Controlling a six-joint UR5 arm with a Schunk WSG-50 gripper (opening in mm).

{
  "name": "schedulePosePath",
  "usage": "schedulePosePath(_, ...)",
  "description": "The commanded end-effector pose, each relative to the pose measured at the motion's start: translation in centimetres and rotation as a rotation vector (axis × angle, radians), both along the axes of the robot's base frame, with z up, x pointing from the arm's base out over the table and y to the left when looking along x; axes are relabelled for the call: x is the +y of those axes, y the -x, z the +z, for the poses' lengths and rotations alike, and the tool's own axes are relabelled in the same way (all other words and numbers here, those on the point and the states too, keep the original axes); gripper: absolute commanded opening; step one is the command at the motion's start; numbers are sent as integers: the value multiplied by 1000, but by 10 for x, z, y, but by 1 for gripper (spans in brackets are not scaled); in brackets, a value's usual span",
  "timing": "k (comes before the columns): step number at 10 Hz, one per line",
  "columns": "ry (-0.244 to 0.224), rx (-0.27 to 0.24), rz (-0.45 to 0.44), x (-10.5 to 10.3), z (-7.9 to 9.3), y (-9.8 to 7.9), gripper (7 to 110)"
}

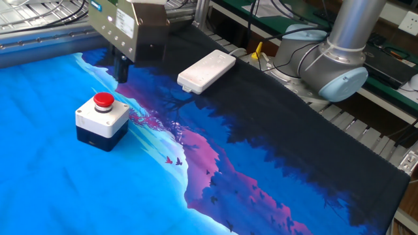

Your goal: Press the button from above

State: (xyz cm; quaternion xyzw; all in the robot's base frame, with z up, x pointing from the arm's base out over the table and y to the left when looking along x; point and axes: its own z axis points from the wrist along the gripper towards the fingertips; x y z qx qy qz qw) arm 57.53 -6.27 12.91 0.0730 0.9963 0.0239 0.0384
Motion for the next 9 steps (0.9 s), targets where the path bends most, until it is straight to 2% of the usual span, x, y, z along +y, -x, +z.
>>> schedulePosePath(1,44,75,-10,-9,0,21,7)
schedulePosePath(3,44,109,-12,-10,-1,28,7)
schedulePosePath(9,29,115,-4,-6,-2,29,7)
